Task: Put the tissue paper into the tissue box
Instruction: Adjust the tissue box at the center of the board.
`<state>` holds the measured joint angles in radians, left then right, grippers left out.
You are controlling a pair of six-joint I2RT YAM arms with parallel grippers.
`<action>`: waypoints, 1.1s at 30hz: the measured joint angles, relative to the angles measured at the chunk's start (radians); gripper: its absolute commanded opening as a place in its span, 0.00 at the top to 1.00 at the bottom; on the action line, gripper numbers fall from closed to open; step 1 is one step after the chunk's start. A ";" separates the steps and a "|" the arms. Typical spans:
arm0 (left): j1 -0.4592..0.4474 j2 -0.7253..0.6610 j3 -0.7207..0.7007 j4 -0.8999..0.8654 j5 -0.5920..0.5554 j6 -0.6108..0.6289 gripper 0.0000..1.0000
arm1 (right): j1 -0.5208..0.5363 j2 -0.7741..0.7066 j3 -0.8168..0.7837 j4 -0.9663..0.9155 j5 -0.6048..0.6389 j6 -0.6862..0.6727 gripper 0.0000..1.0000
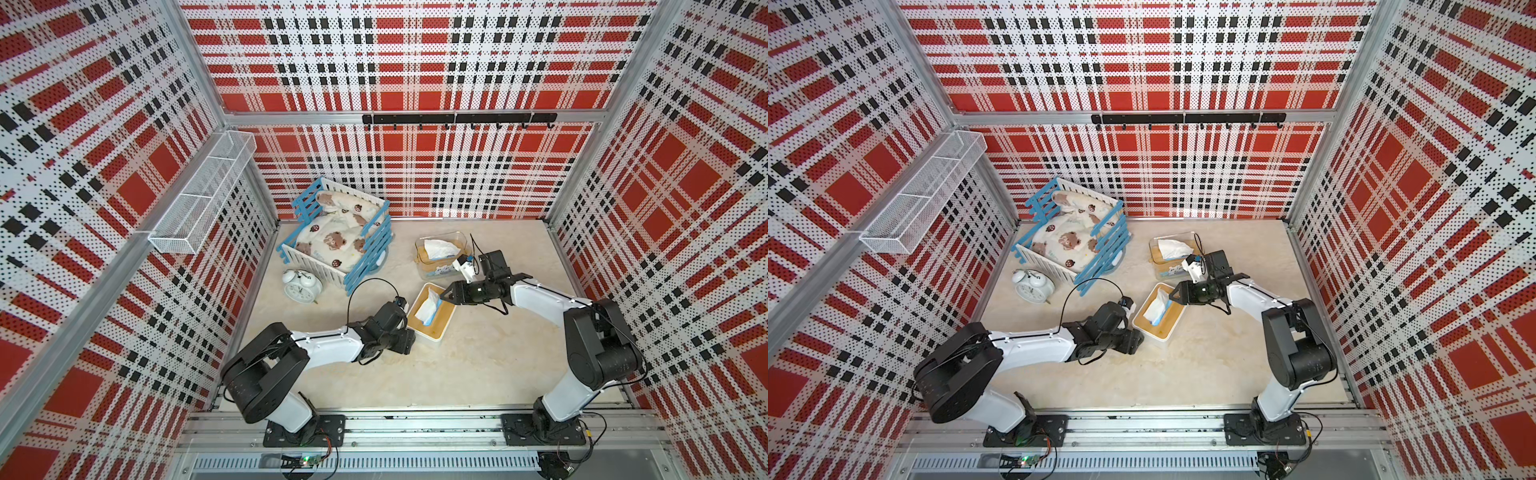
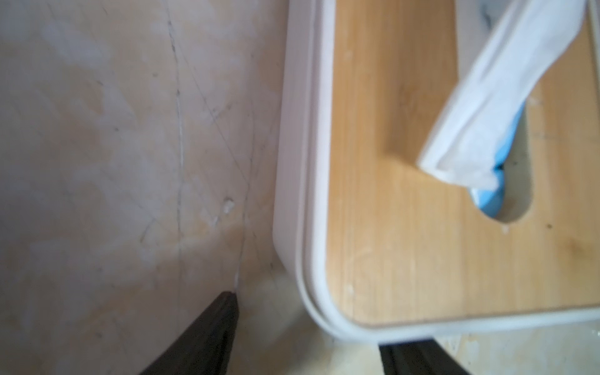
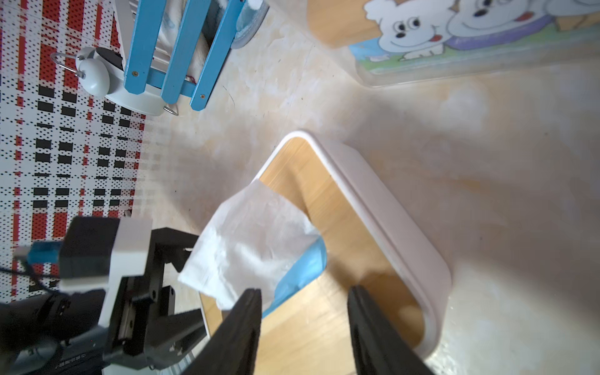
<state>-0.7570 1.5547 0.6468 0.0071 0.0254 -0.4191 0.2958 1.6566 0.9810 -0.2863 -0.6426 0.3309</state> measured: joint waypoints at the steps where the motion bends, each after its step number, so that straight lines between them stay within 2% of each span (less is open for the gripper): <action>1: 0.019 0.010 0.005 0.016 0.006 0.001 0.29 | -0.006 -0.010 -0.012 0.001 -0.001 0.000 0.50; 5: 0.069 0.050 0.043 0.048 0.023 0.009 0.29 | -0.029 -0.055 -0.060 0.008 0.002 0.006 0.50; 11: 0.104 0.057 0.065 0.088 0.031 0.017 0.30 | -0.053 -0.101 -0.072 0.004 0.064 0.015 0.43; 19: 0.111 0.102 0.086 0.110 0.047 0.019 0.31 | -0.057 -0.029 0.006 0.000 0.156 -0.006 0.40; 33: 0.117 0.161 0.138 0.145 0.072 0.019 0.33 | -0.057 -0.006 0.053 -0.011 0.252 -0.058 0.36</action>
<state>-0.6403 1.7161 0.7849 0.1516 0.0971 -0.4004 0.2390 1.6508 1.0340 -0.2970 -0.3908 0.2733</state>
